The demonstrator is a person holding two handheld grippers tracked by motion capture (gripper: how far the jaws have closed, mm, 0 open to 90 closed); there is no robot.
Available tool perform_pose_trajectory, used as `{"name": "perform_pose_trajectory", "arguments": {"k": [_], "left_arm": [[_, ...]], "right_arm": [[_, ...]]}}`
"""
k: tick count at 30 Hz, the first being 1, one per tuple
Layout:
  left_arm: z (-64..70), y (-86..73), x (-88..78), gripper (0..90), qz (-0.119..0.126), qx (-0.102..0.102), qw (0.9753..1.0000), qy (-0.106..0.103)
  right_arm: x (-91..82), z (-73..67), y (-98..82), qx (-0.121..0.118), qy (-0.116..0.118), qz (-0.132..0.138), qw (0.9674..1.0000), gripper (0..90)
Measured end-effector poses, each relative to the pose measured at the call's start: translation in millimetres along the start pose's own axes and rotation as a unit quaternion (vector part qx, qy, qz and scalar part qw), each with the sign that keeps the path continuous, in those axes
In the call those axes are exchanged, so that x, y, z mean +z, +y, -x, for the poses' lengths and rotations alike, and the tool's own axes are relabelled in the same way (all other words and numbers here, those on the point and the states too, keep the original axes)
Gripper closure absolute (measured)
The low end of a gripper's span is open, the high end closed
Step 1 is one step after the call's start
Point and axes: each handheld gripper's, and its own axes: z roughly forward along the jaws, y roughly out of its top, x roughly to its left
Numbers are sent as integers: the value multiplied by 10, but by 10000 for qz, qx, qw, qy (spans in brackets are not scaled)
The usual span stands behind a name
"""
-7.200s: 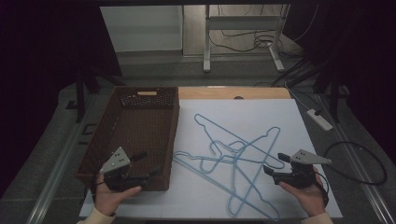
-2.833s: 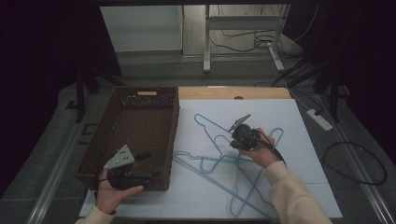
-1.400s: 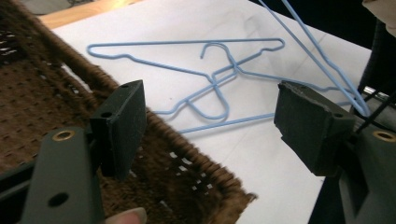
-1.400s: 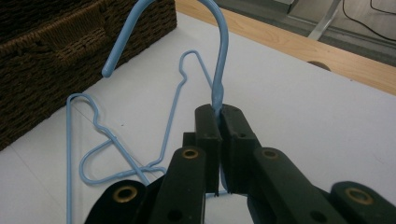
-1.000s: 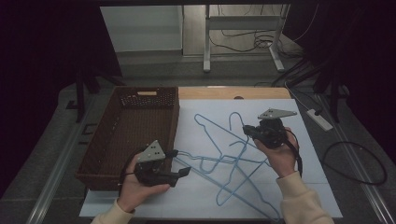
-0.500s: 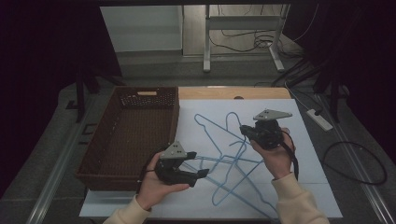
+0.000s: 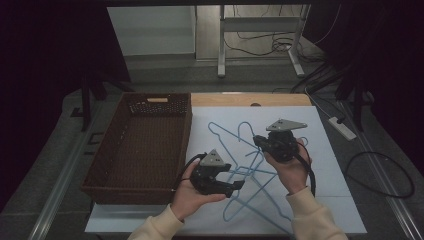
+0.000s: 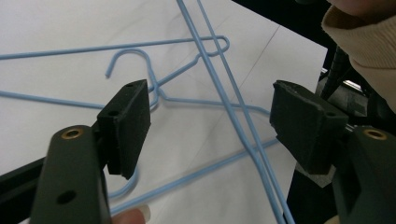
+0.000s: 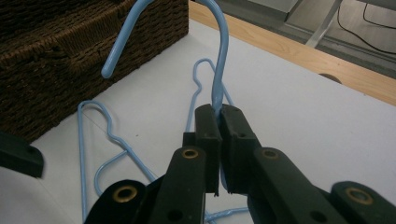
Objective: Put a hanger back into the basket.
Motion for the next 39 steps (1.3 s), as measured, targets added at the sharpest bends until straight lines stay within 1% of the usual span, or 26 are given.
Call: {"name": "perform_pose_trajectory", "arguments": {"k": [5, 7, 8, 9, 12, 16, 18, 20, 23, 25, 27, 31, 34, 36, 39], "left_arm": [[-19, 57, 177, 336, -110, -79, 9999, -56], [-34, 79, 241, 369, -194, -90, 9997, -71], [-46, 91, 273, 398, -233, -137, 9996, -92], [-55, 101, 294, 462, -279, -152, 9994, -112], [-77, 117, 330, 604, -346, -234, 9990, -169], [-92, 125, 348, 756, -425, -287, 9983, -282], [-101, 128, 353, 798, -456, -326, 9979, -315], [-116, 132, 354, 814, -474, -388, 9976, -311], [-142, 132, 338, 840, -472, -469, 9975, -247], [-162, 131, 319, 857, -429, -552, 9974, -197], [-184, 132, 287, 869, -348, -613, 9973, -212], [-168, 151, 224, 873, -216, -609, 9978, -160], [-162, 166, 187, 873, -141, -593, 9981, -104], [-165, 180, 155, 874, -86, -604, 9981, -72], [-174, 199, 112, 874, -13, -628, 9980, -39]], "right_arm": [[-4, -3, -1, 1, 3, 36, 10000, 869], [-7, -3, -1, -9, -2, 40, 10000, 869], [-8, -2, 0, -2, -6, 43, 10000, 869], [-11, 0, -1, 11, -14, 53, 10000, 869], [-23, 13, -4, 31, -21, 74, 10000, 869], [-40, 27, -10, 50, -44, 99, 9999, 868], [-51, 34, -10, 56, -38, 118, 9999, 868], [-62, 34, -8, 61, -36, 136, 9999, 868], [-82, 38, -6, 93, -23, 192, 9998, 868], [-105, 47, -2, 134, 23, 256, 9996, 867], [-140, 54, 2, 195, 79, 353, 9992, 865], [-211, 68, 2, 222, 130, 552, 9981, 860], [-261, 89, -9, 244, 158, 647, 9975, 847], [-303, 102, -25, 237, 184, 716, 9970, 822], [-355, 111, -53, 231, 278, 865, 9956, 743]]}}
